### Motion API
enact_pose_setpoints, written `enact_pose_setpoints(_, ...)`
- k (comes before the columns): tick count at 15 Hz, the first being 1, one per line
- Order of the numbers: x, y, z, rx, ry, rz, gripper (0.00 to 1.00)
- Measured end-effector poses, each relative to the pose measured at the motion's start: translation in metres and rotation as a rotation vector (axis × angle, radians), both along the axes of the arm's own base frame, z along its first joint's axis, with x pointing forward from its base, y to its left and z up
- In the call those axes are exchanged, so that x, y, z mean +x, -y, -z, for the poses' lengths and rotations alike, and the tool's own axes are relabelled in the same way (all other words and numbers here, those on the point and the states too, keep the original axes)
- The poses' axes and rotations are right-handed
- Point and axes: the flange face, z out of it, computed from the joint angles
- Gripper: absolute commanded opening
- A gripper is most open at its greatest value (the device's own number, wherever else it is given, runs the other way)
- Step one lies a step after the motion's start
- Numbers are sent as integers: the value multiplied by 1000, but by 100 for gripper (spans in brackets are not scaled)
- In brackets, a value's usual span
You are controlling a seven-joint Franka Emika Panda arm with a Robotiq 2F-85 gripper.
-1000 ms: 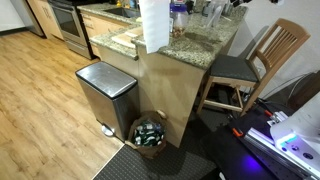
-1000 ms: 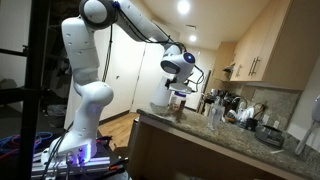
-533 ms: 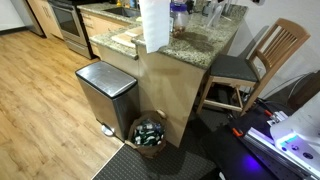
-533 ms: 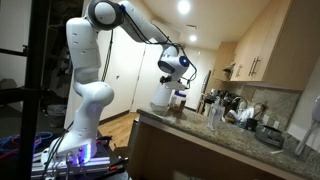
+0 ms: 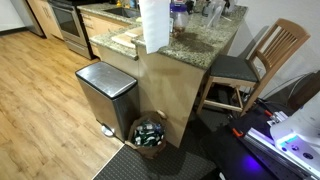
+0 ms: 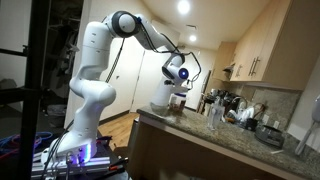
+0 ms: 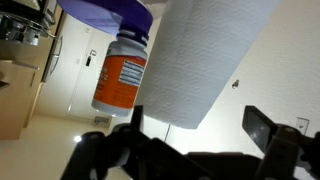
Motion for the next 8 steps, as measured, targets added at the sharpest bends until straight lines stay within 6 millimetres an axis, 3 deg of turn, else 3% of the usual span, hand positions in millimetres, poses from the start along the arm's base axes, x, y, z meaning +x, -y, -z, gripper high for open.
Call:
enact_pose_setpoints(4, 1, 6, 4, 54, -43, 45, 100)
enact_pose_setpoints(8, 15, 14, 3, 295, -18, 133, 100)
